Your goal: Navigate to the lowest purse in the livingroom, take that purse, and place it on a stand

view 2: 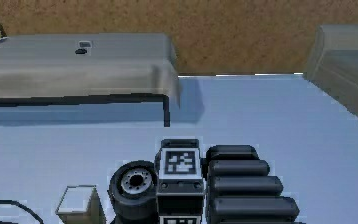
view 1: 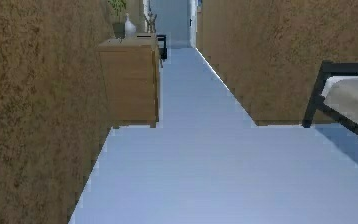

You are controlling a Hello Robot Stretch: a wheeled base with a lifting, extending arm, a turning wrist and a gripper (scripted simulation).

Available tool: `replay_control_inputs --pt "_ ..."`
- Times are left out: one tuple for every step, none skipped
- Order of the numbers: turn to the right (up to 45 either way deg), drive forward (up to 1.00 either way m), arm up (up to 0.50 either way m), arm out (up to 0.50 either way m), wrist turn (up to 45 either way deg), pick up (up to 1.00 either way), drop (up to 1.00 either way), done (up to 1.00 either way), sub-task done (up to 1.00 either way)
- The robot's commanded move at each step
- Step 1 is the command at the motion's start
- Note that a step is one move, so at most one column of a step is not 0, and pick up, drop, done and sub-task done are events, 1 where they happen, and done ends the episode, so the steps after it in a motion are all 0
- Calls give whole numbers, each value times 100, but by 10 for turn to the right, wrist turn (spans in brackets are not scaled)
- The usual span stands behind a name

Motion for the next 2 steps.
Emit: replay_control_inputs --pt "-30 0 0 0 0 0 0 0 0" --pt "0 85 0 0 0 0 0 0 0"
